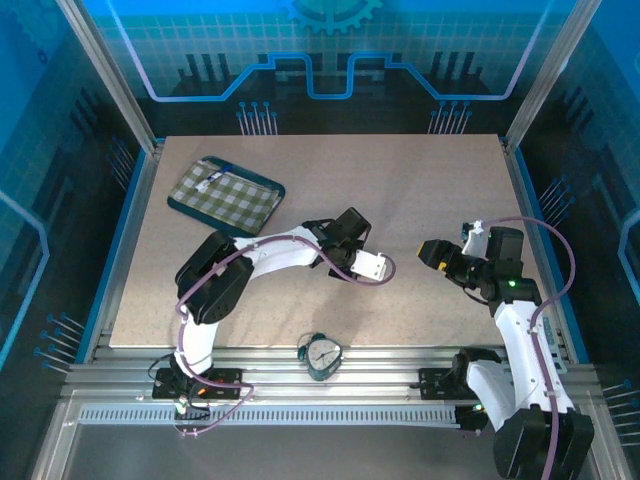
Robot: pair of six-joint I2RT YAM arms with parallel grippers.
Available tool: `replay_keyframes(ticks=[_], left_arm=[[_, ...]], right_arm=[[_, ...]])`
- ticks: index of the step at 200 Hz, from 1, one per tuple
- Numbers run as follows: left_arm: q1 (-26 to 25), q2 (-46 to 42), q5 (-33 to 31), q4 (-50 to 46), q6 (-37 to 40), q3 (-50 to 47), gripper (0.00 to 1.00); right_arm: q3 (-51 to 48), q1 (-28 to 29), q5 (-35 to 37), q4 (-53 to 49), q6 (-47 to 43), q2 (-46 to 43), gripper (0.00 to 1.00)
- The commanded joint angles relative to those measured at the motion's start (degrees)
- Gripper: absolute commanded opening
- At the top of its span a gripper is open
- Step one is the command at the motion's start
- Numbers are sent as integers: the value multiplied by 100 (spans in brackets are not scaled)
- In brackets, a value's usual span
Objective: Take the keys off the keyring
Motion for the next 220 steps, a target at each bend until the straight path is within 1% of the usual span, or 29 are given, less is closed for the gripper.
replay_keyframes(ticks=[1, 29, 62, 96, 119, 144, 173, 196, 220], left_arm=[[70, -340, 158, -160, -171, -27, 0], [87, -479, 174, -207, -252, -51, 0], [107, -963, 352, -432, -543, 47, 0], [207, -1618, 695, -695, -848, 96, 0], [293, -2050, 883, -798, -1136, 54, 0], [318, -2466, 997, -902, -1354, -20, 0], [385, -2912, 1267, -897, -1670, -100, 0], [445, -3154, 1454, -850, -1705, -160, 0], [510, -3197, 1511, -870, -1819, -98, 0]], right_arm=[[-78, -40, -155, 71, 55, 15, 75], [-97, -32, -187, 90, 55, 33, 75], [-31, 93, -89, 54, -40, -86, 74], [110, 550, 99, 321, -111, -269, 71], [164, 883, 223, 668, -126, -361, 66], [307, 1360, 370, 913, -283, -354, 63], [548, 1879, 582, 1022, -562, -222, 61], [618, 1983, 462, 1235, -560, -42, 60], [683, 2027, 301, 1319, -579, 102, 58]])
